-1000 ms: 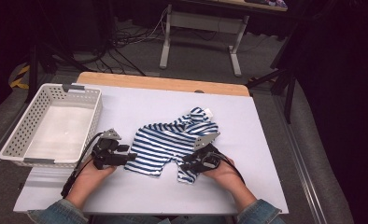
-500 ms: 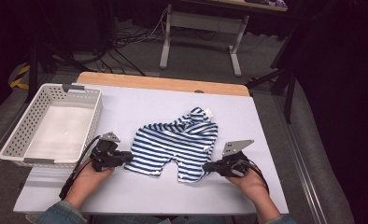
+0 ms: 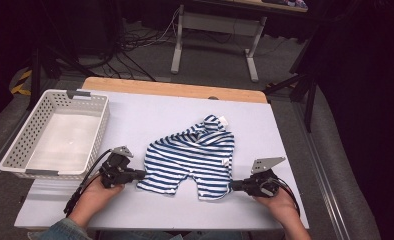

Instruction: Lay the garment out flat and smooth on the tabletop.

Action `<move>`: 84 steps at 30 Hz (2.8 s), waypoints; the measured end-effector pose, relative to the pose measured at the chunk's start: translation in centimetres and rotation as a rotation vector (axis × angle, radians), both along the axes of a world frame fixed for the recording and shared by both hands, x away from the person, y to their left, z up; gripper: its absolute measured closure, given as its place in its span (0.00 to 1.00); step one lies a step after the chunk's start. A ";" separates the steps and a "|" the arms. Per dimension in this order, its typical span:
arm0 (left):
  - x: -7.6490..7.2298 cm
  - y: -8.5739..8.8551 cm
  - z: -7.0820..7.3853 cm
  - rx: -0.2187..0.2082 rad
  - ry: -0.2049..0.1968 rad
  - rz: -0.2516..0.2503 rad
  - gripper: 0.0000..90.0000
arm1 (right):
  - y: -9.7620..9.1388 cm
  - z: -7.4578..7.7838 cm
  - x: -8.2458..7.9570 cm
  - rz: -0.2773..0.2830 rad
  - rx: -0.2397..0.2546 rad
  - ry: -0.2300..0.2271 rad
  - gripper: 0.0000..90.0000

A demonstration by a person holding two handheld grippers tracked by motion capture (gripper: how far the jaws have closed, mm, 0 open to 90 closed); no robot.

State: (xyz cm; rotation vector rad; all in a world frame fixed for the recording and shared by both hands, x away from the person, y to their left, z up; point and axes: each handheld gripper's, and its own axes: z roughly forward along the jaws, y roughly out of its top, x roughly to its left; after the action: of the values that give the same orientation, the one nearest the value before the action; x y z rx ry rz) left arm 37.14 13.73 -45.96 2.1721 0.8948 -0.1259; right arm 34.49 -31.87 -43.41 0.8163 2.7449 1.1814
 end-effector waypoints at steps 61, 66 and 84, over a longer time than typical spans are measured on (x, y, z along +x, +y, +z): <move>8.4 -9.0 2.8 0.051 -0.161 0.056 0.99 | 0.8 0.4 9.9 -0.304 0.014 -0.152 0.95; 8.0 -7.9 3.6 0.031 -0.160 0.081 0.99 | 1.1 0.8 9.1 -0.283 0.018 -0.154 0.97; 2.1 -2.6 3.1 0.056 -0.118 0.066 0.99 | 0.6 1.3 4.0 -0.168 0.020 -0.107 0.97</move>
State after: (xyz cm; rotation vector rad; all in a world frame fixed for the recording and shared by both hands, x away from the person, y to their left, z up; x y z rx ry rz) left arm 39.28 11.14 -42.87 2.1740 0.9105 0.0595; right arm 38.50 -31.29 -42.10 0.9359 2.5277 1.1850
